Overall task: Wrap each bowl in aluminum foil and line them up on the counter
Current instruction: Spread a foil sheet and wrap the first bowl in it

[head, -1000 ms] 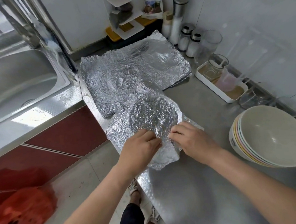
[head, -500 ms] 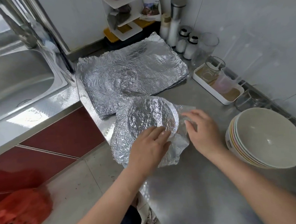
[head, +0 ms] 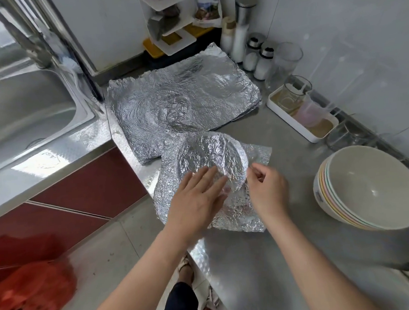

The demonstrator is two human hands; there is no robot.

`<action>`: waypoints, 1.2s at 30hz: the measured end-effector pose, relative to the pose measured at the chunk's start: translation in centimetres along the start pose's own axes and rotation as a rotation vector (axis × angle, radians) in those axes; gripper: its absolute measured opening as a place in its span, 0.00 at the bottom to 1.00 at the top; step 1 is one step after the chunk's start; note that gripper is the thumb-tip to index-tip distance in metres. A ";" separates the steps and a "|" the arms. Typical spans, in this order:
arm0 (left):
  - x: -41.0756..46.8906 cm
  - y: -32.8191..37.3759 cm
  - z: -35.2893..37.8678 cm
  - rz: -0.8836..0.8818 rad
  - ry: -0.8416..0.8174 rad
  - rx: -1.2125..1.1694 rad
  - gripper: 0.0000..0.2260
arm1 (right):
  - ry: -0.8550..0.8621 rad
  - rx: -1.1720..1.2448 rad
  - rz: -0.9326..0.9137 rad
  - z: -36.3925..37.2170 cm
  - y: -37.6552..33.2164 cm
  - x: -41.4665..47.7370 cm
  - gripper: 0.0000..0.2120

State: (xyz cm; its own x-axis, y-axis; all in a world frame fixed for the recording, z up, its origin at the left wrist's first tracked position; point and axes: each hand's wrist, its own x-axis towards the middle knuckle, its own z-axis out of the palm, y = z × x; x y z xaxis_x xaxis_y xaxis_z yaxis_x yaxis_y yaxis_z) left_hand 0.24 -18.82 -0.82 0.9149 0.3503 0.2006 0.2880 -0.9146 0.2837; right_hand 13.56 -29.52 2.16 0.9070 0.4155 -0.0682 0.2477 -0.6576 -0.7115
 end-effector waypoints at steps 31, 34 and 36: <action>-1.0 3.1 3.9 0.064 0.115 0.003 0.16 | -0.015 -0.122 0.174 -0.3 -0.9 1.1 0.07; -1.1 1.4 3.2 0.119 0.062 0.020 0.17 | -0.037 0.076 0.294 -0.1 -0.3 0.8 0.06; -1.2 0.4 2.2 0.117 0.035 0.005 0.19 | -0.042 0.216 0.317 -0.1 0.1 0.0 0.05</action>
State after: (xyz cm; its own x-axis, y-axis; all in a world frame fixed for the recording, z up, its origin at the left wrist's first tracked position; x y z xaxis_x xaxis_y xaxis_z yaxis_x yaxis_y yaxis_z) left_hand -0.12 -20.11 -3.03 0.9320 0.2482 0.2644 0.1817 -0.9506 0.2519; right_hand 13.62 -29.60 2.15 0.9113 0.2413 -0.3335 -0.1238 -0.6120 -0.7811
